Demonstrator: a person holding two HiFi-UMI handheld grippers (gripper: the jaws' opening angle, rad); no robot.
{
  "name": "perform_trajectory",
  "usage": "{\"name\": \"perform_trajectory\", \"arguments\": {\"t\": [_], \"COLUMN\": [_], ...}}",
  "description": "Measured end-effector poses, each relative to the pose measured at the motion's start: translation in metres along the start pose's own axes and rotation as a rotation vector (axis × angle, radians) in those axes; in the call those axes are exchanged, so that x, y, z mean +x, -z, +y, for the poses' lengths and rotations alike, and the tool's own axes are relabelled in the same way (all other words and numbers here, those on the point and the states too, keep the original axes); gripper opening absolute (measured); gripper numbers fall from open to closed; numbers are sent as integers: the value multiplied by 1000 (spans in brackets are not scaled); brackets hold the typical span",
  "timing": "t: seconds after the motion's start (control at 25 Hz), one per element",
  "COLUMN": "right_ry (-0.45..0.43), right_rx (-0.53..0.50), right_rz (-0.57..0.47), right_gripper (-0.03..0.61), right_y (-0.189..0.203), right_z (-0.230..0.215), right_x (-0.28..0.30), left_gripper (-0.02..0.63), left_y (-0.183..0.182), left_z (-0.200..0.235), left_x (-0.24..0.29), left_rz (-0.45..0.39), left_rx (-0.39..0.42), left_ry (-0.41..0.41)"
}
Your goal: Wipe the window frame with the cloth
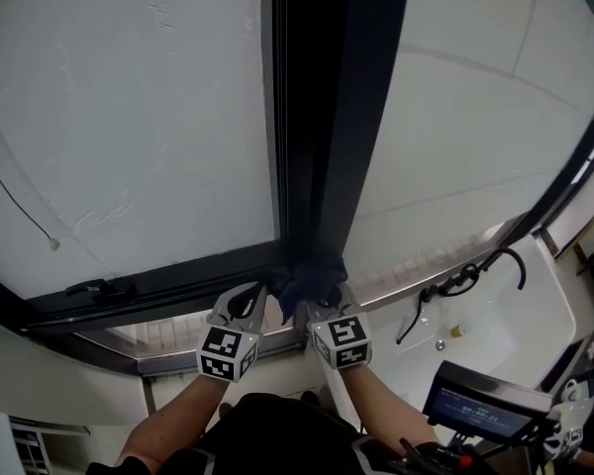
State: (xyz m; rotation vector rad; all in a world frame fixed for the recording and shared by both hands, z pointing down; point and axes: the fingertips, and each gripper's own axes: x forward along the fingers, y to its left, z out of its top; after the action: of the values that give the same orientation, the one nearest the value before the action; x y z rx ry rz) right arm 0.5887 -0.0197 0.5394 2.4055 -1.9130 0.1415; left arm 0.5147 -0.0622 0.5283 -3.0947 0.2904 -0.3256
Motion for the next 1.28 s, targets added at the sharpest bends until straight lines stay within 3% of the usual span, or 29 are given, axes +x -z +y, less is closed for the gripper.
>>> {"name": "perform_trajectory", "arguments": {"t": [0.52,0.84,1.08,1.28], "right_ry": [-211,-268,-270,-328], "right_rx": [-45,-54,-23,-71], "right_rz": [16,58,21,41], "right_gripper": [51,51,51,51], "right_y": [9,17,12,13], "right_z": [0,16,26,57], "right_x": [-20,5,12,22], "left_gripper": [-6,-6,-6,-6], "left_y": [14,21,20,27], "left_z": [8,25,61,81], "left_x": [-25,-47,-79,-100], "left_rz": [-11,-7,-18,-25], "left_rx": [-97,-108,-119,-152], "left_ry": [-139,-189,-256,-297]}}
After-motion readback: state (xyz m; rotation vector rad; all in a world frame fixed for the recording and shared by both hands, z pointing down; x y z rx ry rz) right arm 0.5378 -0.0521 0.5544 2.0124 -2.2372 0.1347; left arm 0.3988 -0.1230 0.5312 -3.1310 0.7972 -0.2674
